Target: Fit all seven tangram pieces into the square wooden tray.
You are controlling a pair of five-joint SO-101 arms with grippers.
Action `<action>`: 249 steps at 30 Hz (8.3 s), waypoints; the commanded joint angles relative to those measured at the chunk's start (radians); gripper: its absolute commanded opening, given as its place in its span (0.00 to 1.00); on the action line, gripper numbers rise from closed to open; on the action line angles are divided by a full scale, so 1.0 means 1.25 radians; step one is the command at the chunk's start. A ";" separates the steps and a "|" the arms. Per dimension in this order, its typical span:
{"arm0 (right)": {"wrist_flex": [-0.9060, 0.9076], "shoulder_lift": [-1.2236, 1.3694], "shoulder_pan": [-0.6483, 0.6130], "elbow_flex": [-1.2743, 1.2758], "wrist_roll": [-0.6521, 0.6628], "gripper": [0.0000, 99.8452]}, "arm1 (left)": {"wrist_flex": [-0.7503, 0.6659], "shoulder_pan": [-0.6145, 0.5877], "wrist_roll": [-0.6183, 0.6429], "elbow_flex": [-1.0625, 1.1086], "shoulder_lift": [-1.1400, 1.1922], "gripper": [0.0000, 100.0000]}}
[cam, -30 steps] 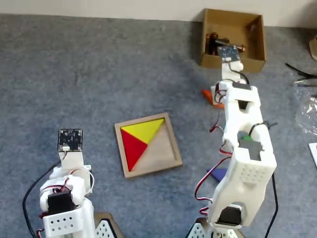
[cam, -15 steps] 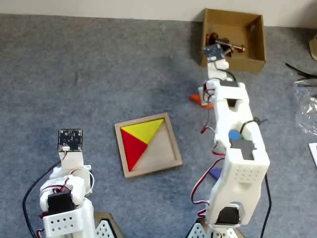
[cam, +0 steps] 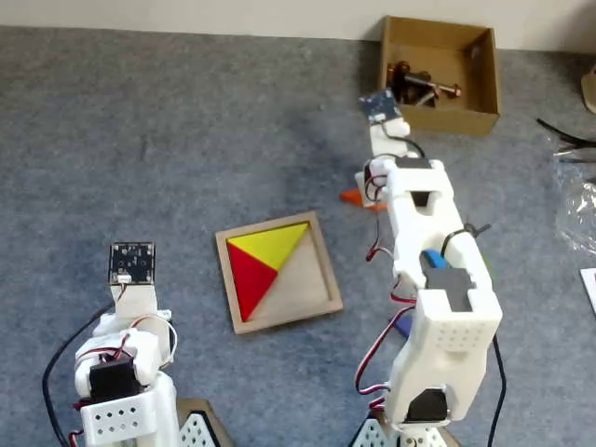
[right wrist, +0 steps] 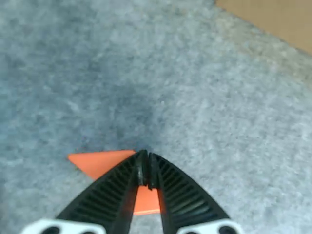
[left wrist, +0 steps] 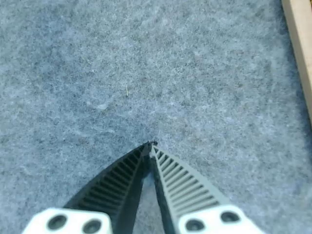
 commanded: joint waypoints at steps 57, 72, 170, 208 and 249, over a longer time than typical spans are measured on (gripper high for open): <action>0.713 0.008 -0.061 -0.303 0.001 0.01 | 0.004 -0.010 0.007 0.015 -0.004 0.01; 0.628 0.010 -0.061 -0.233 -0.002 0.01 | 0.004 -0.010 0.007 0.015 -0.004 0.01; 0.584 -0.133 -0.072 -0.083 -0.534 0.00 | 0.004 -0.010 0.007 0.015 -0.004 0.01; 0.406 -0.131 -0.152 0.023 -0.532 0.00 | 0.004 -0.010 0.007 0.015 -0.004 0.01; 0.654 -0.282 -0.085 -0.036 -0.372 0.00 | 0.004 -0.010 0.007 0.015 -0.004 0.01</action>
